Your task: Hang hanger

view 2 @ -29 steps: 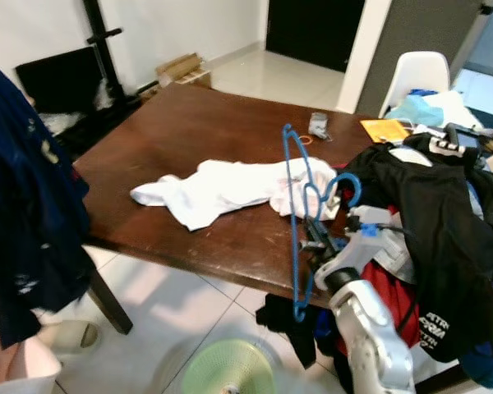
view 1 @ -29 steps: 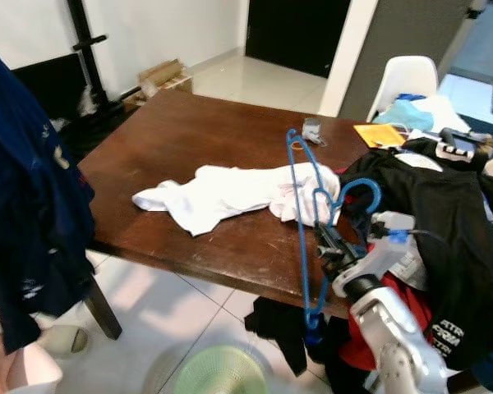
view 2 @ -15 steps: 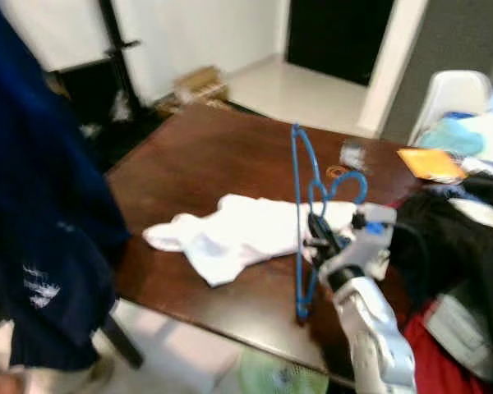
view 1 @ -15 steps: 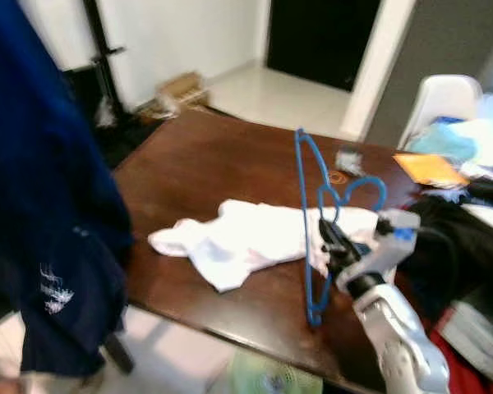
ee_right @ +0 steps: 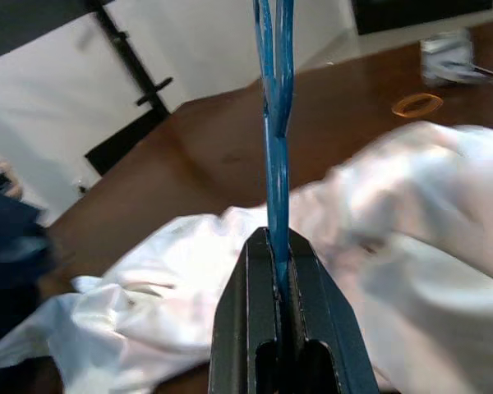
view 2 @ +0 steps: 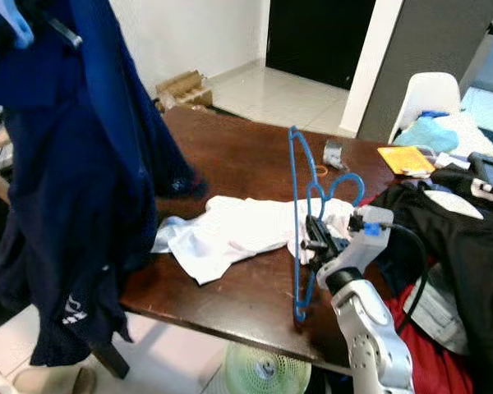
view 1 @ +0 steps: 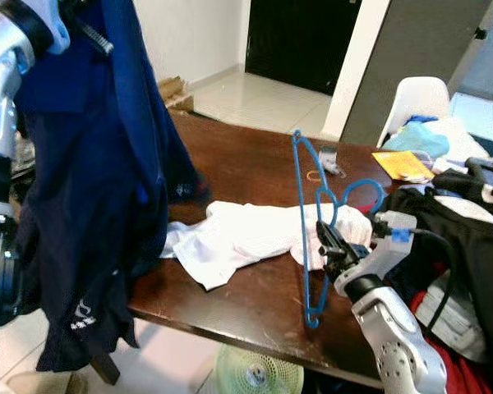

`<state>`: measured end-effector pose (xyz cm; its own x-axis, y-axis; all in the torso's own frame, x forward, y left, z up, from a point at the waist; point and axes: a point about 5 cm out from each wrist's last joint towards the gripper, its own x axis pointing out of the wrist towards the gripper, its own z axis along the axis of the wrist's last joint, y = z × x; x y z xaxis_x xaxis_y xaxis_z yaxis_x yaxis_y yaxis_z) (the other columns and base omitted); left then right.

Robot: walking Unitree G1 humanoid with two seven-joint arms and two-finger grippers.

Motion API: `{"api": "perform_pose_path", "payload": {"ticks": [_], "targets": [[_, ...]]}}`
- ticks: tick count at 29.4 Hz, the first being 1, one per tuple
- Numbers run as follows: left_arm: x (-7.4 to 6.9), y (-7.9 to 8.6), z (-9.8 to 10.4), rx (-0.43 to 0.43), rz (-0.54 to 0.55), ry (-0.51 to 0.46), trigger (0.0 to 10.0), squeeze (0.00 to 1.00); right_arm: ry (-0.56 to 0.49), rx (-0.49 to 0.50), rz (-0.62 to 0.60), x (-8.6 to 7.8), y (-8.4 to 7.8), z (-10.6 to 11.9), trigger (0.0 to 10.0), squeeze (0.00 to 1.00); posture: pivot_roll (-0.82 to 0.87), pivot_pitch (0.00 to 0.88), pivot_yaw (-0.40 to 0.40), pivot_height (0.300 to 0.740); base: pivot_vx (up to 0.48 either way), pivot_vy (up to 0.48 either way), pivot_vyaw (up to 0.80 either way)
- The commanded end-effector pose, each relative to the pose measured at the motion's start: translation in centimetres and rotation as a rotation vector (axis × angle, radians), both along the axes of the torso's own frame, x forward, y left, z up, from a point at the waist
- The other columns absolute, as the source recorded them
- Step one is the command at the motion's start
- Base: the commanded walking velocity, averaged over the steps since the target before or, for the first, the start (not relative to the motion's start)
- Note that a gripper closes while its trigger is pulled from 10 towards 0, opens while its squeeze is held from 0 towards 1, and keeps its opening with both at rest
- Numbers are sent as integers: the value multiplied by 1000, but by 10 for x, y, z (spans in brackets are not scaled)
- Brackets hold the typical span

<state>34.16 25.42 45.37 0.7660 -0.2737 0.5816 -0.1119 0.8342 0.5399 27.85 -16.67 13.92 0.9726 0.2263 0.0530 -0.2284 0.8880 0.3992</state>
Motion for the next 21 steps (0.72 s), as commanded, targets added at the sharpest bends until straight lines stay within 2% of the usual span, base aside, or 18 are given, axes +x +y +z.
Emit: {"api": "perform_pose_path", "payload": {"ticks": [1, 3, 5, 7, 9, 10, 11, 13, 17, 21], "targets": [[-15, 10, 26, -21, 77, -132, 10000, 0, 21, 6, -8, -1, -2, -3, 10000, 0, 51, 46, -28, 740, 0, 0, -800], [-16, 13, 28, -25, 100, -139, 10000, 0, 22, 6, -8, -1, -2, -3, 10000, 0, 51, 46, -28, 740, 0, 0, -800], [-23, 22, 39, -81, 162, -199, 10000, 0, 24, 7, -8, 0, -2, -3, 10000, 0, 52, 45, -28, 740, 0, 0, -800], [-25, 23, 43, -73, 200, -226, 10000, 0, 25, 7, -8, 0, -2, -3, 10000, 0, 51, 46, -31, 740, 0, 0, -800], [-33, 30, 50, -52, 301, -284, 10000, 0, 30, 3, -2, 1, -2, -3, 10000, 0, 50, 46, -31, 740, 0, 0, -800], [-33, 30, 50, -52, 301, -284, 10000, 0, 30, 3, -2, 1, -2, -3, 10000, 0, 50, 46, -31, 740, 0, 0, -800], [-39, 40, 57, -76, 363, -313, 10000, 0, 32, 1, -2, 1, -2, -3, 10000, 0, 50, 47, -32, 740, 0, 0, -800], [-46, 48, 65, -88, 416, -345, 10000, 0, 33, 1, -3, 1, -2, -3, 10000, 0, 54, 48, -32, 740, 0, 0, -800], [-55, 54, 77, -83, 474, -399, 10000, 0, 36, 2, -2, 1, -2, -3, 10000, 0, 59, 49, -30, 740, 0, 0, -800], [-55, 52, 79, -52, 496, -411, 10000, 0, 36, 3, -1, 1, -2, -3, 10000, 0, 59, 50, -28, 740, 0, 0, -800]]}}
